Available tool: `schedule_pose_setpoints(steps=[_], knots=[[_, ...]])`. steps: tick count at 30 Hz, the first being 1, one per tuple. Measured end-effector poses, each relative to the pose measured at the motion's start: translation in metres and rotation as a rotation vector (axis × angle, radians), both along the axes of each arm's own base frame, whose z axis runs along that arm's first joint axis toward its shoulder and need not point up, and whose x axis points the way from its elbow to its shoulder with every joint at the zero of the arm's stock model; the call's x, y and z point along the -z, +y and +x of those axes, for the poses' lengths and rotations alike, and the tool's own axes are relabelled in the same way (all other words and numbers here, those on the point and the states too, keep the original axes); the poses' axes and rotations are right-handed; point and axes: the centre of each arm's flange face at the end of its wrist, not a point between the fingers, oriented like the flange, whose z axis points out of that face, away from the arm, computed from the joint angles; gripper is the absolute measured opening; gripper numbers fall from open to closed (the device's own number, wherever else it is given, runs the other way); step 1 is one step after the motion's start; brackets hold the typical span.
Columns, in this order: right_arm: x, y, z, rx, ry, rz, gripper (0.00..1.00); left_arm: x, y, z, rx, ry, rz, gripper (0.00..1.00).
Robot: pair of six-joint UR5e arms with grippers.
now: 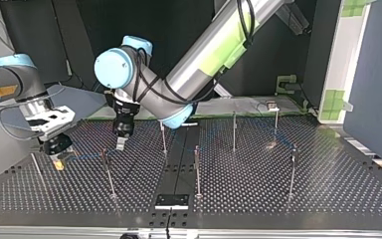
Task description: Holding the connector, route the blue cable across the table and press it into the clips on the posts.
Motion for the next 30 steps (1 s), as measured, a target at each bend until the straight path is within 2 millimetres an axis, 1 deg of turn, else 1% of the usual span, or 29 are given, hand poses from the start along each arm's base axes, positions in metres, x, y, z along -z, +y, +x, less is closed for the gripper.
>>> schedule_pose_setpoints(steps=[9,21,24,30], knots=[[0.000,0.000,0.000,0.000,0.000,0.000,0.00,-0.024,0.014,-0.013,0.001,-0.055,-0.044,1.00],[0.000,0.000,0.001,0.001,0.000,0.000,0.00,-0.055,0.044,-0.025,-0.041,-0.133,-0.108,1.00],[0.000,0.001,0.002,-0.001,0.000,0.001,0.00,-0.062,0.049,-0.032,-0.042,-0.150,-0.126,1.00],[0.000,0.002,0.005,-0.007,0.000,0.002,0.00,-0.076,0.053,-0.053,-0.022,-0.183,-0.181,1.00]])
